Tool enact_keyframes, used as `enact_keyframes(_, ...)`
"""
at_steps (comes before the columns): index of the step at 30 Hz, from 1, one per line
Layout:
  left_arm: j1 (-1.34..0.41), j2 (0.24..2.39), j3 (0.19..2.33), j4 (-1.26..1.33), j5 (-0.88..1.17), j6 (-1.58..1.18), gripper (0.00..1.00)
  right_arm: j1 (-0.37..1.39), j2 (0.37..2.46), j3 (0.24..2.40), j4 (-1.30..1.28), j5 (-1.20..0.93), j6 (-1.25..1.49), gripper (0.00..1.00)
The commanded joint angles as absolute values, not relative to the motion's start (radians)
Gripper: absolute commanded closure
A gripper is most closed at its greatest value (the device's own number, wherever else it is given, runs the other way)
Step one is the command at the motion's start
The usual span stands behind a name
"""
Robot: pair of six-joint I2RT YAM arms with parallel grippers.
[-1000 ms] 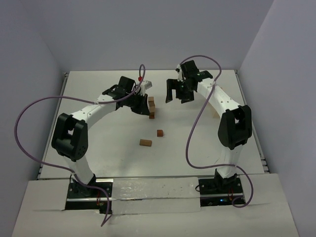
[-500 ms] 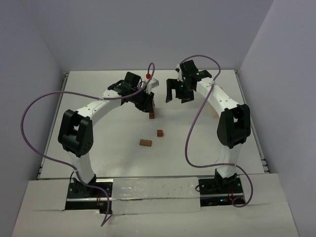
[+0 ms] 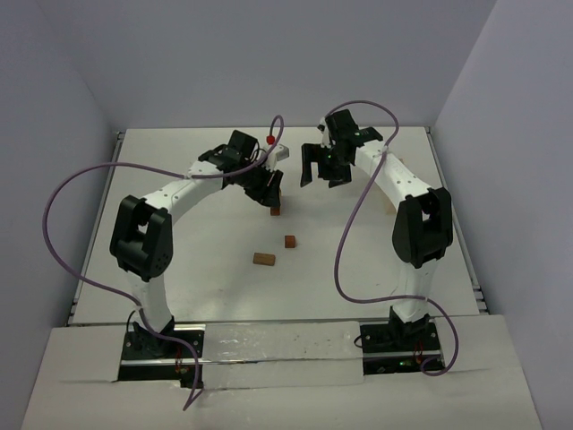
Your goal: Build the wood block tower
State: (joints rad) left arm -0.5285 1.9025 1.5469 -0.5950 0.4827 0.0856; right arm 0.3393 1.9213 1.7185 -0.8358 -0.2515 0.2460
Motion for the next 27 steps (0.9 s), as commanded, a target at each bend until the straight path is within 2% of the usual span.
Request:
enact_keyframes(1, -0.531, 1.926, 1.609, -0.586, 0.486, 0.080, 0.43, 0.337, 1.927, 1.769, -0.845, -0.239, 0.258, 0.00)
enact_keyframes(27, -0.529, 1.938, 1.626, -0.573, 0.463, 0.049, 0.38, 0.336, 1.931, 1.770, -0.847, -0.241, 0.259, 0.00)
